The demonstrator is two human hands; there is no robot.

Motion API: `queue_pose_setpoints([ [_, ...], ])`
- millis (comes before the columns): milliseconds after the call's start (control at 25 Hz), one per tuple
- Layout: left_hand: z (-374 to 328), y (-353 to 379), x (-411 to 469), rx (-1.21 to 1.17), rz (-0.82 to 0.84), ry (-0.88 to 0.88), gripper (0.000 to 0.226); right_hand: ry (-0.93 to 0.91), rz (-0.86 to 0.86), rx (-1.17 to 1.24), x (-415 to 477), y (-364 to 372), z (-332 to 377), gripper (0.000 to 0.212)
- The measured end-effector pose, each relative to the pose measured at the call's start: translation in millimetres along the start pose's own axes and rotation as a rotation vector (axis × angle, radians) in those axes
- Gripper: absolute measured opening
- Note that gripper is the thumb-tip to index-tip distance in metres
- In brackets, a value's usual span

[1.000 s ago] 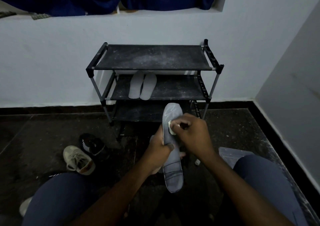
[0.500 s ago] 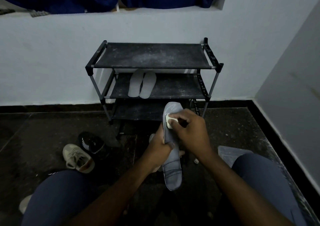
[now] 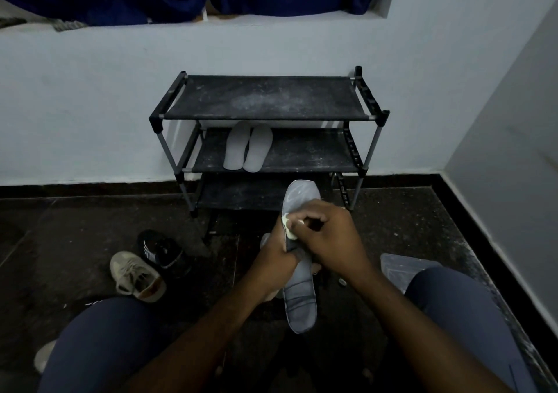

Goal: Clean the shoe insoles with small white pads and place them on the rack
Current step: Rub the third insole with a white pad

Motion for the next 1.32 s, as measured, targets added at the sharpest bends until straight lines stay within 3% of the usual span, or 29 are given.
queue_pose_setpoints([
  [200,2,4,-1,-0.047,0.045,-0.069,0.088,0.030,-0.141,0.038,6,-12,-1,0.012],
  [360,1,1,-1,-0.030,0.015,-0.022,0.075,-0.025,-0.025,-0.006,1,-2,2,0.012],
  [520,-1,5,-5,0.002,0.079,-0.055,0.087,-0.067,-0.165,-0.019,8,-17,3,0.012],
  [680,0,-1,-1,0.083,0.055,-0.018,0.086,-0.123,-0.011,-0.110,3,-11,9,0.014],
  [840,-1,4,-4,0.090,0.088,-0.039,0.089,-0.157,-0.115,-0.127,11,-23,9,0.014],
  [960,-1,4,-5,0.099,0.089,-0.035,0.086,-0.191,0.008,-0.150,5,-16,12,0.014],
  [1120,0,3,-4,0.096,0.061,-0.042,0.085,-0.166,-0.098,-0.126,11,-26,9,0.016],
  [1320,1,2,-3,0.104,0.068,-0.027,0.083,-0.160,-0.008,-0.104,6,-17,10,0.015],
])
Point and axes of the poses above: each hand's wrist, its own x-axis towards the middle knuckle, its own y-axis out of the palm, z = x × y, the point moved 5 cm from there along x, towards the middle knuckle, and after that the axes turned 7 degrees about -z, right-handed, at the moved point
